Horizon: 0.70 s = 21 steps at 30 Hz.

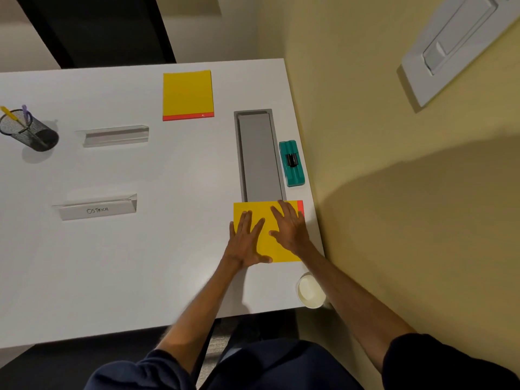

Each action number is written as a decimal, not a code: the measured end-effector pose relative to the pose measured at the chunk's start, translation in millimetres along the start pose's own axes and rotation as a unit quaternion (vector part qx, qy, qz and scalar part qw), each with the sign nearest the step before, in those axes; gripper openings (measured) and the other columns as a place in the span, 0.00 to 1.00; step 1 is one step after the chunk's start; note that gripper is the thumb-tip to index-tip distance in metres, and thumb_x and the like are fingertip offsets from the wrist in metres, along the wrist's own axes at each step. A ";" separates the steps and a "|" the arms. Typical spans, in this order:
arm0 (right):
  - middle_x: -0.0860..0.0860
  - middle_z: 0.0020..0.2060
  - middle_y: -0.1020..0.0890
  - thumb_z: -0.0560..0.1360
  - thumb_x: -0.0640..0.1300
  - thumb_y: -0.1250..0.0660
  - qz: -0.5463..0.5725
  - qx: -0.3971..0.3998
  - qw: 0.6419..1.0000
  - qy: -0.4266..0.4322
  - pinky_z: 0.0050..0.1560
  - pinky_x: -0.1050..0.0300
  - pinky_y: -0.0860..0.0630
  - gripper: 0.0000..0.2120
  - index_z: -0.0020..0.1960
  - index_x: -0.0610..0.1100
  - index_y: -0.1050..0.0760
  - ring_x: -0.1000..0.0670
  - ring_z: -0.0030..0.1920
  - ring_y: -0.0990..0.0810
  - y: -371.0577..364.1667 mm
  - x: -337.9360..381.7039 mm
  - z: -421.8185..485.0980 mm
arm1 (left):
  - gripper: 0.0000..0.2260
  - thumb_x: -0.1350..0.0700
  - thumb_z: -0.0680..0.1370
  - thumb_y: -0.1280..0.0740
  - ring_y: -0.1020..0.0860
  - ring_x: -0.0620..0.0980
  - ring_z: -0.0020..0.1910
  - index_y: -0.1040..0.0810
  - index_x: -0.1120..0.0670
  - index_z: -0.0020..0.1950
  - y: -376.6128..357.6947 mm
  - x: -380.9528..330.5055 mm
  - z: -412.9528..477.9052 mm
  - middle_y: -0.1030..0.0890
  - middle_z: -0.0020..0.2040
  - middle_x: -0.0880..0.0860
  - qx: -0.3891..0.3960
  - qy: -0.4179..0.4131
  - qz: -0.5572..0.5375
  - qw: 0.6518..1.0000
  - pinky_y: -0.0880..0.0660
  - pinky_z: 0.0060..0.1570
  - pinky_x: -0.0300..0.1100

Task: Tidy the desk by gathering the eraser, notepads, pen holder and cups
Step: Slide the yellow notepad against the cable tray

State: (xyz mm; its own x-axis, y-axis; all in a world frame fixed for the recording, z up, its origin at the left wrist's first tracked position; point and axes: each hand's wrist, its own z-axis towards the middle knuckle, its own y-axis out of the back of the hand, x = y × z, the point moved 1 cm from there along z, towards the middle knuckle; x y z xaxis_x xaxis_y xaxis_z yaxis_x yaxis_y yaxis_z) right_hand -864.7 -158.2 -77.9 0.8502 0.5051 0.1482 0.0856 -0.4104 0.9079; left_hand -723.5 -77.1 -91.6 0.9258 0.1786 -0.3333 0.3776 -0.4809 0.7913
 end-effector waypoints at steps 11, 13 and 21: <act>0.46 0.81 0.61 0.63 0.62 0.21 0.014 0.121 0.988 0.091 0.77 0.30 0.56 0.60 0.81 0.53 0.55 0.42 0.81 0.63 -6.5 -12.9 -13.0 | 0.54 0.35 0.69 0.27 0.63 0.59 0.81 0.57 0.50 0.82 1.9 16.9 -1.7 0.62 0.81 0.57 0.025 -0.061 0.000 0.998 0.59 0.78 0.62; 0.46 0.81 0.60 0.62 0.63 0.22 0.024 0.115 0.989 0.095 0.77 0.30 0.55 0.60 0.81 0.53 0.54 0.42 0.81 0.63 -4.3 -17.8 -12.6 | 0.52 0.35 0.70 0.28 0.62 0.59 0.81 0.56 0.50 0.82 1.2 11.8 0.2 0.62 0.81 0.57 0.024 -0.060 0.002 0.998 0.58 0.78 0.63; 0.47 0.81 0.60 0.58 0.61 0.18 0.046 0.137 0.989 0.030 0.75 0.28 0.46 0.64 0.81 0.54 0.55 0.42 0.81 0.60 18.0 -36.0 -12.6 | 0.47 0.36 0.71 0.28 0.60 0.58 0.81 0.49 0.49 0.82 3.4 -25.4 19.3 0.58 0.82 0.57 0.007 -0.067 0.005 0.998 0.57 0.78 0.63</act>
State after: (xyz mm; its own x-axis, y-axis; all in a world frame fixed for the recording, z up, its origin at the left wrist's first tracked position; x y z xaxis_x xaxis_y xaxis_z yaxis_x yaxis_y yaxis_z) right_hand -900.3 -174.2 -61.9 0.8295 0.4962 0.2563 0.1528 -0.6431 0.7504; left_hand -746.1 -99.9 -90.3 0.9184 0.0567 -0.3915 0.3664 -0.4947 0.7880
